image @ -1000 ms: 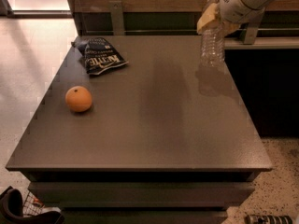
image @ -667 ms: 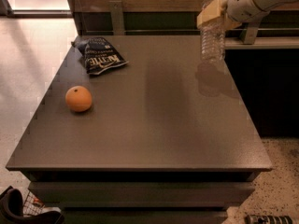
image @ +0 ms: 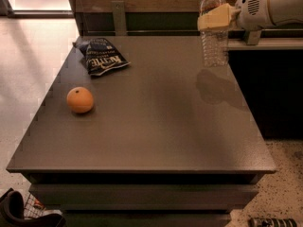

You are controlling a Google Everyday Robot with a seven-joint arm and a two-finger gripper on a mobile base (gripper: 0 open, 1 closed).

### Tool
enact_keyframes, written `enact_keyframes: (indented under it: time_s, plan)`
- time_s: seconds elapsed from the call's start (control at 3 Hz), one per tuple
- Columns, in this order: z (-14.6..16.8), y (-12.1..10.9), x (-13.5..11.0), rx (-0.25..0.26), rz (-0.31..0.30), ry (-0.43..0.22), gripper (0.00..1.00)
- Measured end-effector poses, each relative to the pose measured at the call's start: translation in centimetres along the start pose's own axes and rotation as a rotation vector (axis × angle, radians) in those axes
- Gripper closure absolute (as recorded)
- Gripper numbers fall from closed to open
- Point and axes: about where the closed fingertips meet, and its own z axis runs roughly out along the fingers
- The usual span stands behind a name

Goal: Pick water bottle

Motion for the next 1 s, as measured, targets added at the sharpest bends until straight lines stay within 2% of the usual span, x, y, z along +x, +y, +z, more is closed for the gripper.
enact_keyframes:
  time_s: [0.33, 0.67, 1.0]
  plan:
    - [1.0, 1.9, 2.8, -0.01, -0.152, -0.092, 1.0]
    - [2.1, 2.6, 4.3, -0.012, -0.194, -0.162, 1.0]
    - [3.2, 2.4, 4.2, -0.022, -0.186, -0.212, 1.0]
